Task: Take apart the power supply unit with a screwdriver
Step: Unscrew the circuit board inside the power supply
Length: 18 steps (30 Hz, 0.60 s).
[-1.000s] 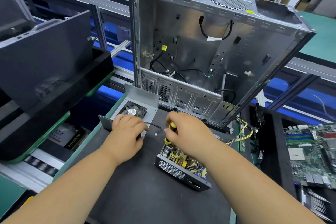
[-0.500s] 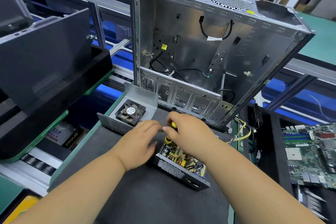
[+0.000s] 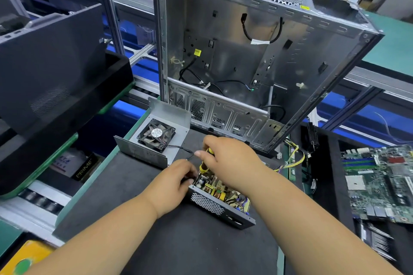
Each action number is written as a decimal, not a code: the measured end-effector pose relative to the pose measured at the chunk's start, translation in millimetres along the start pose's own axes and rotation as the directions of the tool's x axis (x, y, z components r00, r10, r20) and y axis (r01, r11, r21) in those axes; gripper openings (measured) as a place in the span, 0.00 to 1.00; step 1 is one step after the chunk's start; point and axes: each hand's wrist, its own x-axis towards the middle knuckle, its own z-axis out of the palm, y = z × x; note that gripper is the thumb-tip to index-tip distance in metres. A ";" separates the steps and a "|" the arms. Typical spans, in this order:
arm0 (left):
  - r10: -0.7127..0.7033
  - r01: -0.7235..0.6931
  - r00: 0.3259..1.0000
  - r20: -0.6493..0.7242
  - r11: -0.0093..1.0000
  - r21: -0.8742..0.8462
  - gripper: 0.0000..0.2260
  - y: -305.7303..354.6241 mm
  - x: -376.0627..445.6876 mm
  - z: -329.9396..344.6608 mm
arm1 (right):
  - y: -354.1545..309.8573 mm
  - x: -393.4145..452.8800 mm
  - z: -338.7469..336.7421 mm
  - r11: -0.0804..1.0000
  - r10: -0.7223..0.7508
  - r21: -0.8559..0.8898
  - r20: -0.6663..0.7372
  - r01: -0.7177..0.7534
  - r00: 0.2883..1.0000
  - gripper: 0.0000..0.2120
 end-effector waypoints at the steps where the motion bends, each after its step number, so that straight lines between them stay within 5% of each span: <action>1: -0.003 0.003 1.000 -0.002 1.000 -0.005 0.12 -1.3 -0.3 0.2 | -0.6 0.2 -0.3 0.999 0.002 0.035 0.000 -0.002 1.000 0.14; 8: 0.007 -0.007 1.000 0.002 0.999 -0.032 0.09 -10.8 -0.9 0.3 | -6.2 -2.8 -4.5 0.979 -0.014 0.205 0.018 0.010 1.000 0.09; 18: -0.046 0.046 0.999 0.009 0.998 -0.049 0.12 -11.3 2.0 1.7 | -7.9 -0.5 -3.8 0.995 0.015 0.101 0.030 -0.018 0.999 0.13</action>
